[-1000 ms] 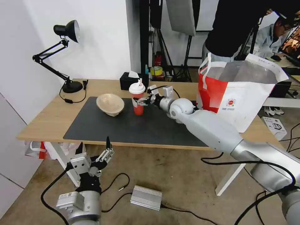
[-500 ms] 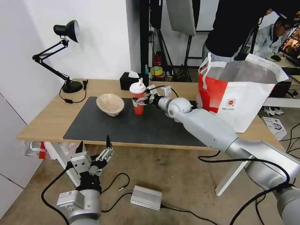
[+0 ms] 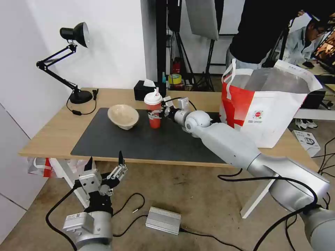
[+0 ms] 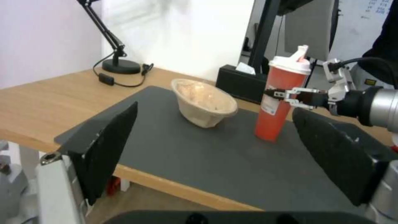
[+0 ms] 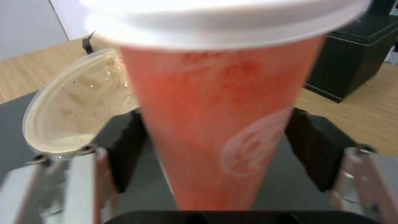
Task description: Pick up the trash from the table and place it into the takeout bag.
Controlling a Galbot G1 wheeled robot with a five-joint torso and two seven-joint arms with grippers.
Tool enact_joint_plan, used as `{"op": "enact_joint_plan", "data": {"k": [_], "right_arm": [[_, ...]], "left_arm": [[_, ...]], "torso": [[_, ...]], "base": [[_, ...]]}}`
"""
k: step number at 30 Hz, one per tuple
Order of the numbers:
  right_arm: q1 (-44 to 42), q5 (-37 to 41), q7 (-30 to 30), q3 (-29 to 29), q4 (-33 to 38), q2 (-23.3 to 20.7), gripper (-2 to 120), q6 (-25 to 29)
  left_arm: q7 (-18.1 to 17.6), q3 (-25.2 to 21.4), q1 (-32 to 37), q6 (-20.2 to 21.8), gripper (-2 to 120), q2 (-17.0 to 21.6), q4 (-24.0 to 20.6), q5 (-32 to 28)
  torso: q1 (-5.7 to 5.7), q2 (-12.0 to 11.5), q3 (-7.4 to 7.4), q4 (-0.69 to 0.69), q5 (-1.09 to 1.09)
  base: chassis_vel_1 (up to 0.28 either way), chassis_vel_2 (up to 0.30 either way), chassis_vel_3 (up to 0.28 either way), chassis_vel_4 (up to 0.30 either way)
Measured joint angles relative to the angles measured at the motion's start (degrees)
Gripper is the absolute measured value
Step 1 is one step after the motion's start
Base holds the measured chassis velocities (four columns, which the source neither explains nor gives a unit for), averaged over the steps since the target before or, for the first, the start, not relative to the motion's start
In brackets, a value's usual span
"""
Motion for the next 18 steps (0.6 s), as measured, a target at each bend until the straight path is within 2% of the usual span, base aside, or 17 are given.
{"op": "enact_joint_plan", "data": {"k": [8,9,10,12,18], "right_arm": [[-0.23,0.09,-0.69,0.13,0.17,-0.7,47,0.35],[-0.37,0.13,-1.14,0.17,0.25,-0.96,39,0.54],[-0.37,0.13,-1.14,0.17,0.25,-0.96,39,0.54],[-0.49,0.17,-1.76,0.17,0.35,-1.28,27,1.03],[-0.43,0.45,-1.82,0.18,1.08,-1.86,15,1.36]], "left_arm": [[-0.01,0.46,-0.05,-0.04,100,-0.31,0.25,0.04],[-0.01,0.52,-0.04,-0.1,100,-0.33,0.34,0.07],[-0.01,0.52,-0.04,-0.1,100,-0.33,0.34,0.07],[-0.01,0.73,-0.14,-0.11,100,-0.32,0.48,0.1],[-0.01,0.88,-0.45,-0.11,100,-0.27,0.64,0.12]], "torso": [[0.0,0.0,0.0,0.0,0.0],[0.0,0.0,0.0,0.0,0.0],[0.0,0.0,0.0,0.0,0.0],[0.0,0.0,0.0,0.0,0.0],[0.0,0.0,0.0,0.0,0.0]], "base": [[0.0,0.0,0.0,0.0],[0.0,0.0,0.0,0.0],[0.0,0.0,0.0,0.0],[0.0,0.0,0.0,0.0],[0.0,0.0,0.0,0.0]]}}
